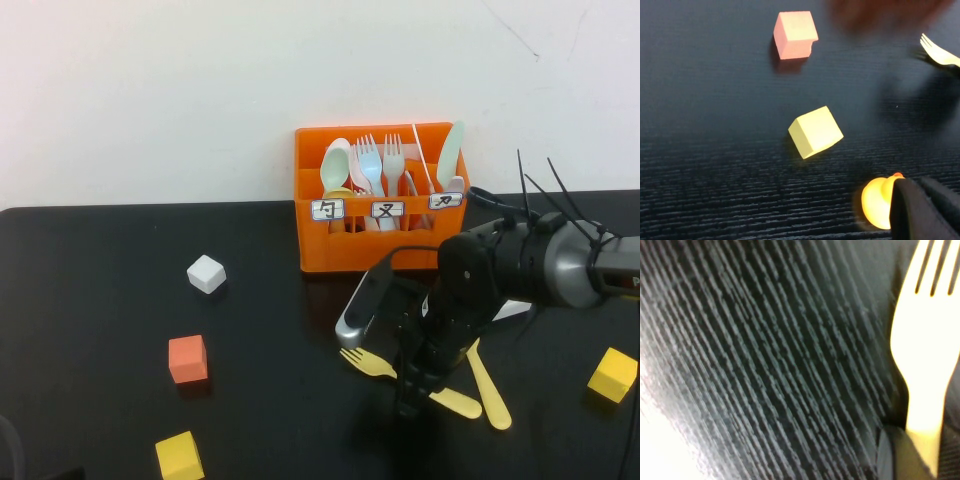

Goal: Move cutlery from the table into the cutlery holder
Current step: Pick up the fork, then place the fork on the box

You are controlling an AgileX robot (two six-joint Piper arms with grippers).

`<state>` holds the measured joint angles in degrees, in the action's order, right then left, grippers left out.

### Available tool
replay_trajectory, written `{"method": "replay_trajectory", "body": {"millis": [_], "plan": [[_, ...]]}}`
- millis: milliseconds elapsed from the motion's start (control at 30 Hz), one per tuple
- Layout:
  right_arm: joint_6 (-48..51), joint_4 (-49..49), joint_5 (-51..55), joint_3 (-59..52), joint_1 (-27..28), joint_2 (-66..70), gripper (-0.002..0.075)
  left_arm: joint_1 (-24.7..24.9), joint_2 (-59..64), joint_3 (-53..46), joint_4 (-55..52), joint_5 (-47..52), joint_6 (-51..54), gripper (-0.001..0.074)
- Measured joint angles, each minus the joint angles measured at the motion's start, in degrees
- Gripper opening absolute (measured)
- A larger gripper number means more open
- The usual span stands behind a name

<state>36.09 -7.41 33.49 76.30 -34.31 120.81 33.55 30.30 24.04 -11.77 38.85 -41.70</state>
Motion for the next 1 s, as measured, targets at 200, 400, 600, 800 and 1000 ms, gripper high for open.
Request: {"method": "replay_trajectory", "body": {"millis": [200, 400, 600, 800, 1000], "plan": [[-5.08, 0.0, 0.0, 0.0, 0.0, 0.0, 0.0138, 0.0, 0.0, 0.0, 0.0, -0.38, 0.32, -0.0001], [-5.22, -3.4, 1.71, -0.1, 0.0, -3.0, 0.0138, 0.0, 0.0, 0.0, 0.0, -0.38, 0.64, -0.0001], [-2.58, -8.29, 0.49, -0.1, -0.1, -11.88, 0.0137, 0.0, 0.0, 0.0, 0.0, -0.46, 1.02, -0.0001], [-2.23, -9.58, -8.45, -0.1, -0.1, -20.41, 0.0137, 0.0, 0.0, 0.0, 0.0, -0.6, 1.02, -0.0002], [-2.23, -12.15, -26.53, -0.1, -0.1, -22.78, 0.0137, 0.0, 0.0, 0.0, 0.0, -0.6, 1.02, -0.0001]]}}
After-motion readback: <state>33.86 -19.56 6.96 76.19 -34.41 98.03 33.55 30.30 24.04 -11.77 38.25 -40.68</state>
